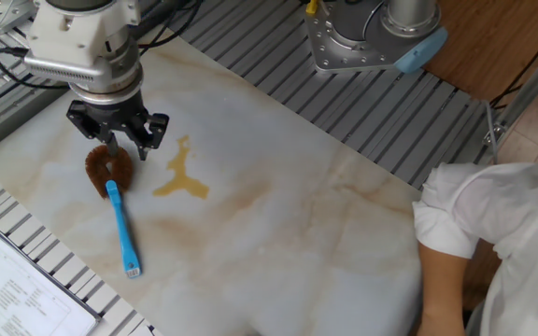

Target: Scrub the table with a brush

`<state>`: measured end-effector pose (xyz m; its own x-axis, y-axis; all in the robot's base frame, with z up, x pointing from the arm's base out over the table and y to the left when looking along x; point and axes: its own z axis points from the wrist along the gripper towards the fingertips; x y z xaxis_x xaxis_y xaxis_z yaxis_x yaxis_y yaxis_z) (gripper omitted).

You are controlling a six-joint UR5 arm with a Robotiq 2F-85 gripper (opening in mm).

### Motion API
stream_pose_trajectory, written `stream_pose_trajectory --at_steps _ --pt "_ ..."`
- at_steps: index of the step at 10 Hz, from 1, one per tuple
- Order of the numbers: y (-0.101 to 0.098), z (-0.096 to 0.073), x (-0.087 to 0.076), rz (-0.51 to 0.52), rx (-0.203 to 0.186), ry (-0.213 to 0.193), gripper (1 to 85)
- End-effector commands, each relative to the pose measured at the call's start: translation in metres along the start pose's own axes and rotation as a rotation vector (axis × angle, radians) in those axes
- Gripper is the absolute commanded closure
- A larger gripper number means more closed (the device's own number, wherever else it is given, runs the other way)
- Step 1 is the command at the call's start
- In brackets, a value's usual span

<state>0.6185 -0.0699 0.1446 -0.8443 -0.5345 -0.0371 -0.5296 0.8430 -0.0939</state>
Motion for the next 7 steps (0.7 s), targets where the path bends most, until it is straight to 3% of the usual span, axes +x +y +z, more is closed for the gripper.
stream_pose_trajectory --at_steps 1,2,5,7 --pt "-0.012 0.020 -0.019 -0.055 0.010 -0.035 39.7" --pt "-0.018 0.036 -0.031 -0.064 0.004 -0.059 38.3" --pt "-0.006 0.038 -0.029 -0.022 -0.051 -0.032 37.7" --pt "-0.015 0.038 -0.020 -0.069 -0.017 0.003 37.7"
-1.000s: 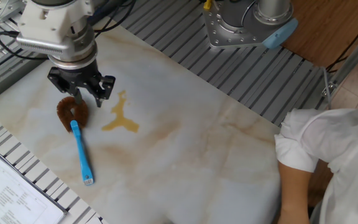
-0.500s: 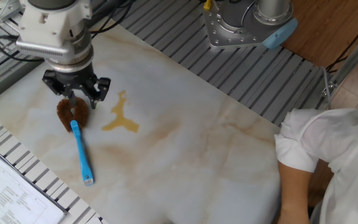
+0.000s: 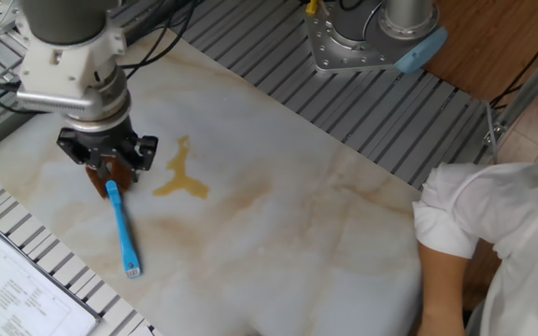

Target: Scrub the table with a brush

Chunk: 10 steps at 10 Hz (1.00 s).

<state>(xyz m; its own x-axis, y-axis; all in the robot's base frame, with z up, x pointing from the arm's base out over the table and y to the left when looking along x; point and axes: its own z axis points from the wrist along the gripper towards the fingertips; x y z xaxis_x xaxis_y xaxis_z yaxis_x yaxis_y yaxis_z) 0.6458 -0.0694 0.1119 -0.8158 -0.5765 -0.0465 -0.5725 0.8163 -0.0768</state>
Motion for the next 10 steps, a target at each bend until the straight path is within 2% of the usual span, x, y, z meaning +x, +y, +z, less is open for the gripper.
stream_pose_trajectory --at_steps 1,2,3,4,5,6,7,8,9,10 --pt "-0.005 0.003 0.006 0.018 0.008 0.031 32.3" --pt "-0.006 0.003 0.015 0.056 0.010 0.065 25.7" --pt "-0.015 0.011 0.016 0.041 0.009 0.083 19.0" --pt "-0.034 0.019 0.019 -0.017 0.042 0.105 13.0" --pt "-0.049 0.027 0.013 -0.054 0.077 0.089 7.3" --pt "-0.045 0.032 0.004 -0.046 0.056 0.061 6.3" --pt "-0.034 0.032 -0.003 -0.025 0.018 0.036 6.3" --pt "-0.031 0.032 -0.005 -0.020 0.003 0.027 7.0" --pt "-0.032 0.032 -0.004 -0.008 0.008 0.031 10.0" --pt "-0.030 0.032 -0.007 -0.013 0.001 0.018 13.7"
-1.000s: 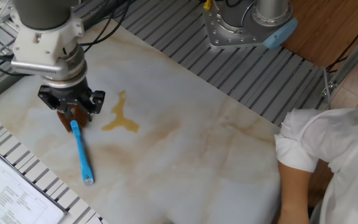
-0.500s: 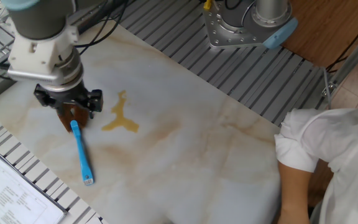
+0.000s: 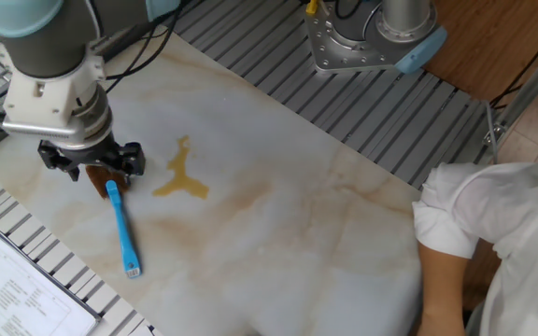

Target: Scrub the table with a brush

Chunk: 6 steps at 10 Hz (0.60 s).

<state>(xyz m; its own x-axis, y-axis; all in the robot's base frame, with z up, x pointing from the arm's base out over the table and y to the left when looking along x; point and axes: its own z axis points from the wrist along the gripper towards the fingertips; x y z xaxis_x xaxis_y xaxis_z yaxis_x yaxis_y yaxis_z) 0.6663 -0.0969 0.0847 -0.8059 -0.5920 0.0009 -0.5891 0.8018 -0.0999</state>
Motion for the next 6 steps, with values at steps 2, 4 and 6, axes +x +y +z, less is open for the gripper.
stream_pose_trajectory --at_steps 2,4,6 --pt "-0.003 0.007 -0.011 -0.026 -0.008 -0.036 14.0" --pt "-0.009 0.022 -0.018 -0.036 -0.010 -0.056 16.0" --pt "-0.004 0.037 -0.027 -0.027 -0.032 -0.130 14.0"
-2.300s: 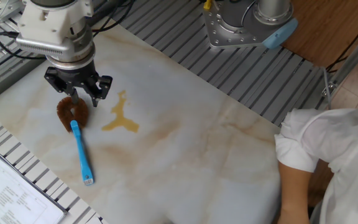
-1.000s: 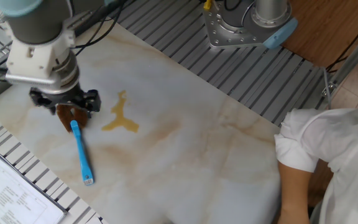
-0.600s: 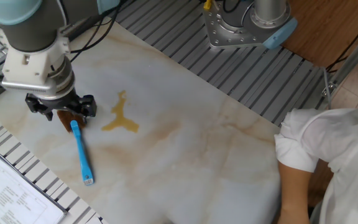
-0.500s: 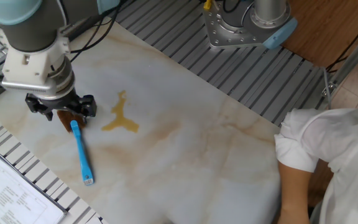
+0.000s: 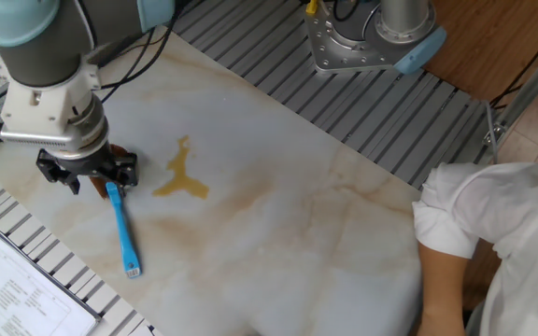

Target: Scrub the table with a brush

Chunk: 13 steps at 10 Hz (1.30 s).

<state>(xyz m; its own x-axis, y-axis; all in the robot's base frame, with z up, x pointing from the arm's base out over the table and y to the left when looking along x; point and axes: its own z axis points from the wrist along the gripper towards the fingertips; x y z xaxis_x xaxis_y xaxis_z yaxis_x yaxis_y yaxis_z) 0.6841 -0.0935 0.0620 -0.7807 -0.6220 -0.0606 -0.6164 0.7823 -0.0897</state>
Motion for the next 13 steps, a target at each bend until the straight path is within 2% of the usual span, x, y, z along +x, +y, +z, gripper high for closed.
stream_pose_trajectory --at_steps 1,2,3,5,7,9,11,13 --pt "-0.008 0.015 -0.003 0.013 0.015 -0.039 11.3" --pt "-0.024 0.014 0.011 0.002 0.074 0.015 11.3" --pt "-0.030 0.013 0.021 -0.002 0.100 0.051 12.7" --pt "-0.027 0.024 0.013 -0.007 0.091 0.035 12.7" --pt "-0.019 0.040 0.010 0.010 0.111 0.029 12.7" --pt "-0.012 0.042 0.013 0.027 0.088 0.040 13.3" --pt "0.006 0.042 0.018 0.009 0.018 0.059 12.7" --pt "0.024 0.045 0.005 0.046 -0.025 0.029 12.3"
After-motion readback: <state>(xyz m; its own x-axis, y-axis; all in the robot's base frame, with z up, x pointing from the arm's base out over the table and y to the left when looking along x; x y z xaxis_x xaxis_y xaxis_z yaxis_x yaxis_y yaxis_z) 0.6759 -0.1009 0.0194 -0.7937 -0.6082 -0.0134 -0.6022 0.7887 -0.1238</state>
